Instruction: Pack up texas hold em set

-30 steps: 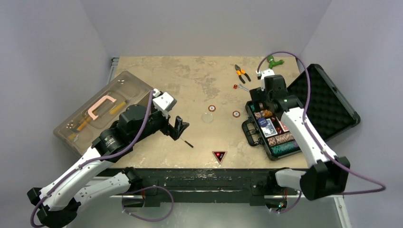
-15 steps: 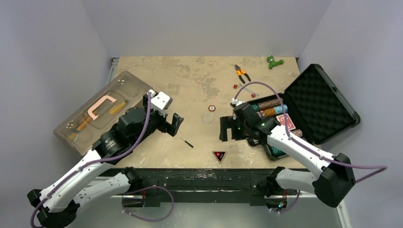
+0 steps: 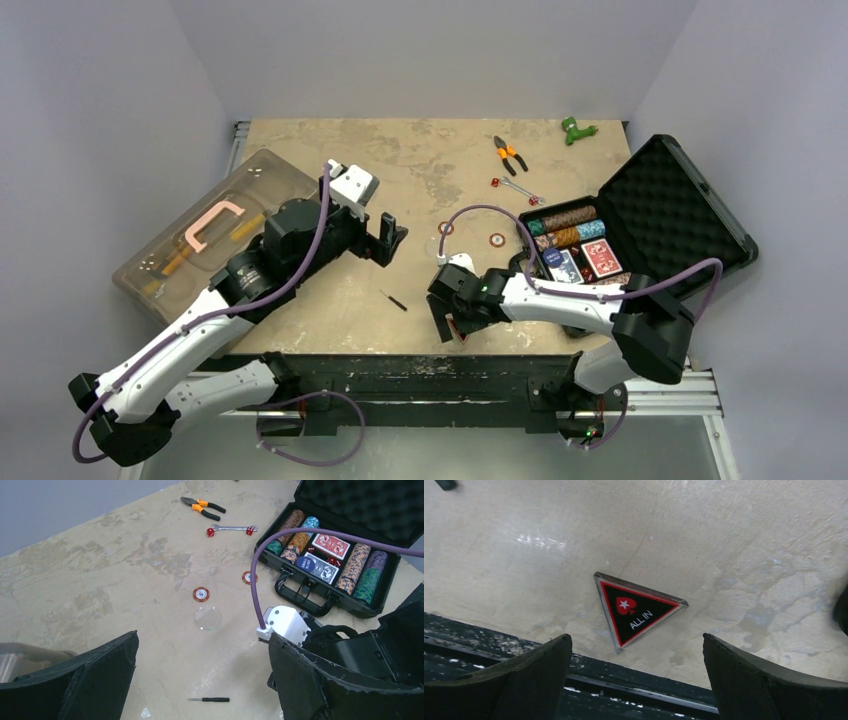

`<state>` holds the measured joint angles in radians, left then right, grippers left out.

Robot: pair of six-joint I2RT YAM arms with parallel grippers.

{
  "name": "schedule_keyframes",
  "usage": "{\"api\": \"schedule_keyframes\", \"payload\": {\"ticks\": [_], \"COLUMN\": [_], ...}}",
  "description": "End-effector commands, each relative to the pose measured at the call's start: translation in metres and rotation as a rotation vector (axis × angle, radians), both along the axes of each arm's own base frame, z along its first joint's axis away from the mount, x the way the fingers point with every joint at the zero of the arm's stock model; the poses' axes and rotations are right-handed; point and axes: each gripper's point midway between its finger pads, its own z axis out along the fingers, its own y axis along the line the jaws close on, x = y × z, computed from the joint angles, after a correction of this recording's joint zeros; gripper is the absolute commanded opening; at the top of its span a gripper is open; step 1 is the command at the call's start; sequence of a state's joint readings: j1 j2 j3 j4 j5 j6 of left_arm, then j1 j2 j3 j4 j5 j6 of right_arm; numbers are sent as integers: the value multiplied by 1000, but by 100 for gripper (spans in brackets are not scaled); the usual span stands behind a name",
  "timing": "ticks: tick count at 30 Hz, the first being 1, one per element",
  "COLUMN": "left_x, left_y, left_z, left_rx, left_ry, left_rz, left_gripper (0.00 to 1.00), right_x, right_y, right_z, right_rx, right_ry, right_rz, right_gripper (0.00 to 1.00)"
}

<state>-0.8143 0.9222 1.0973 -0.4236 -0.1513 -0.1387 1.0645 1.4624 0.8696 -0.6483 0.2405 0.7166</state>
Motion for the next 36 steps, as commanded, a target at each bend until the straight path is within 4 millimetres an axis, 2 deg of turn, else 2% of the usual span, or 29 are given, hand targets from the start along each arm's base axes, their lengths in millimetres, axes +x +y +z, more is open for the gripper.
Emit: {"api": "schedule_keyframes", "payload": {"ticks": [1,6,11,15,19,26,36], "left_x": [-1,-3,-10,-11,-12,-12,-13], "left_y": [-6,7,9,13,14,16,17], "left_z": [30,0,3,5,7,8,8], "left_rx": [-53,0,5,17,12,11,11], "left_ry": [-102,-112,-147,-168,-180,-184,-185], "left_rz": [-41,-16,-25,-6,-4,3,5], "left_gripper": [98,98,98,98,98,98,98], "right_x": [11,5,7,10,11,8,8], "right_y": [-1,12,9,1,2,5,2], "right_z": [17,9,-5,-11,-15,-26,-34], "right_rx": [-22,44,70,61,73,66,29], "right_ry": [-64,-37,13,31,36,71,94], "right_rz": [62,140,132,100,109,132,132], "right_gripper": [99,99,98,98,98,90,86]}}
